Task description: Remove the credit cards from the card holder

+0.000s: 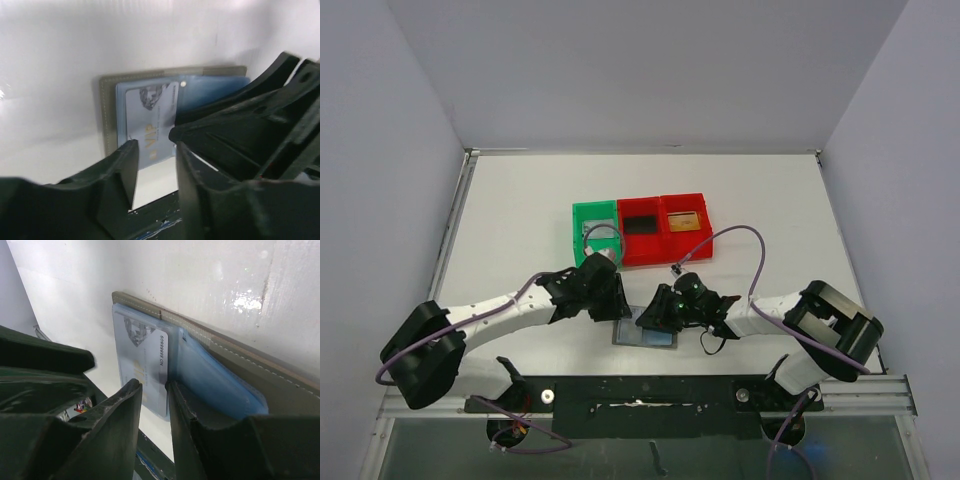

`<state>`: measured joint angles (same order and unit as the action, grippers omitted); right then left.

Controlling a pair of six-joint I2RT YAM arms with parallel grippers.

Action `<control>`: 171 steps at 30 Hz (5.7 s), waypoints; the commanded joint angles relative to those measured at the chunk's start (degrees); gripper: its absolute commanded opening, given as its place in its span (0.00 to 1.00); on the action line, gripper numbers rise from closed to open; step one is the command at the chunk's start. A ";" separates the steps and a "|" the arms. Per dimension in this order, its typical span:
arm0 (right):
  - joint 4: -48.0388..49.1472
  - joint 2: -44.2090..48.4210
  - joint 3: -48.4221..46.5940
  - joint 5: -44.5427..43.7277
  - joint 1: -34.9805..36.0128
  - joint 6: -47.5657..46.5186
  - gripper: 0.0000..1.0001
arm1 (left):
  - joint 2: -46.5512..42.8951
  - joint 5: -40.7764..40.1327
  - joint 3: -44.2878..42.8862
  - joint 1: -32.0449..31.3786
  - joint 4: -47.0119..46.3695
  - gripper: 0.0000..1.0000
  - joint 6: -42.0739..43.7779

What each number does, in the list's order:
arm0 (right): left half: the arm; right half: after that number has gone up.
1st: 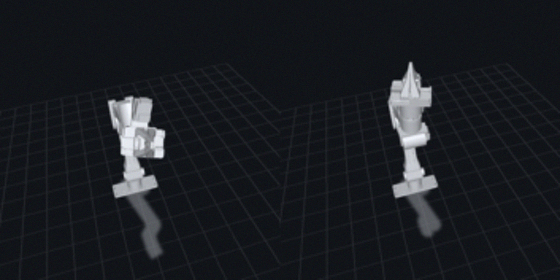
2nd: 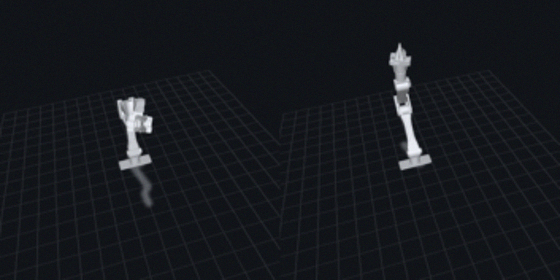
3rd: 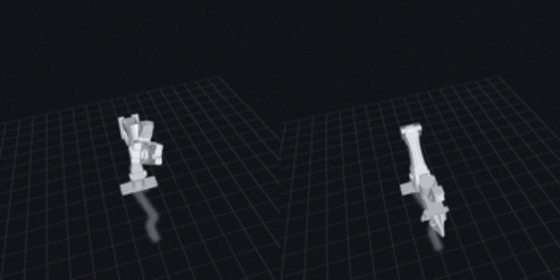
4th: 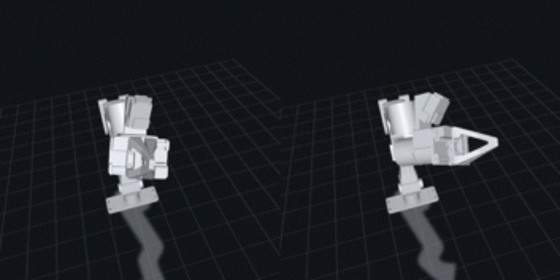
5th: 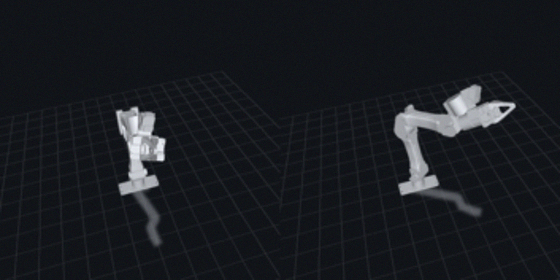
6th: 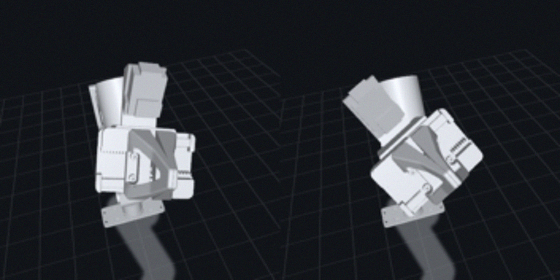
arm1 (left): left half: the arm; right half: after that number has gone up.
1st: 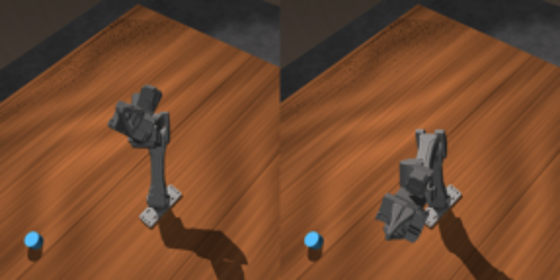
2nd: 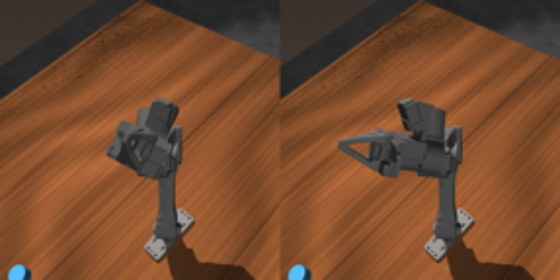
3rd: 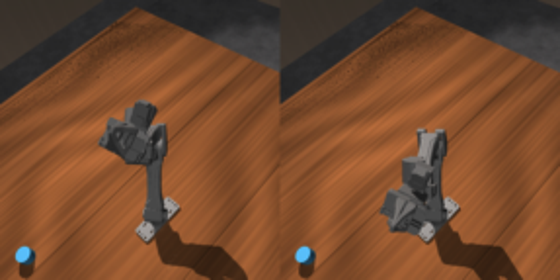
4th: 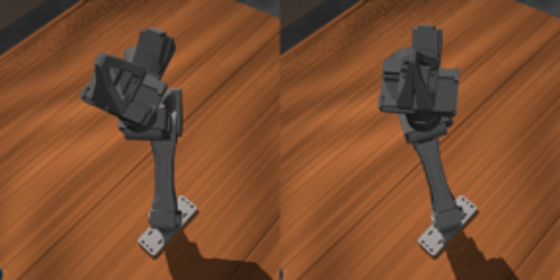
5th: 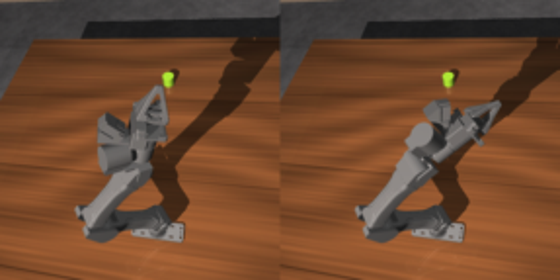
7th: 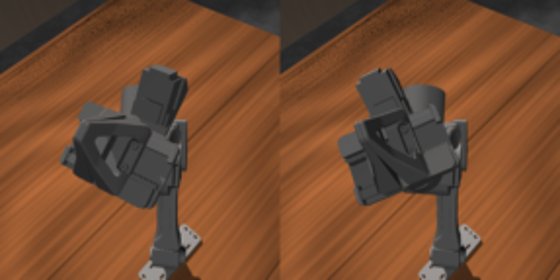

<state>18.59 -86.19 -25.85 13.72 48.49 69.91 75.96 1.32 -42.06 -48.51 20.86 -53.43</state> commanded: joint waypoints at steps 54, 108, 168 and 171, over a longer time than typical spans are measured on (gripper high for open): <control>-8.09 2.91 -1.21 0.19 -0.11 -5.64 0.38 | 5.97 2.59 5.85 0.13 -7.81 0.00 -1.02; -3.64 7.92 4.40 1.63 -4.81 -7.89 0.00 | 3.44 9.95 -2.06 0.49 -14.37 0.32 4.56; 21.76 3.08 11.48 2.47 -6.55 0.09 0.32 | 11.47 9.52 3.26 0.79 -9.55 0.00 4.30; 24.48 2.07 11.57 2.64 -5.69 0.40 0.32 | 11.94 9.69 3.39 0.79 -9.57 0.00 4.30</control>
<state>37.30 -82.87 -13.08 17.54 41.67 70.17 86.24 11.35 -39.88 -47.83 10.98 -50.17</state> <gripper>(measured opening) 0.318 0.010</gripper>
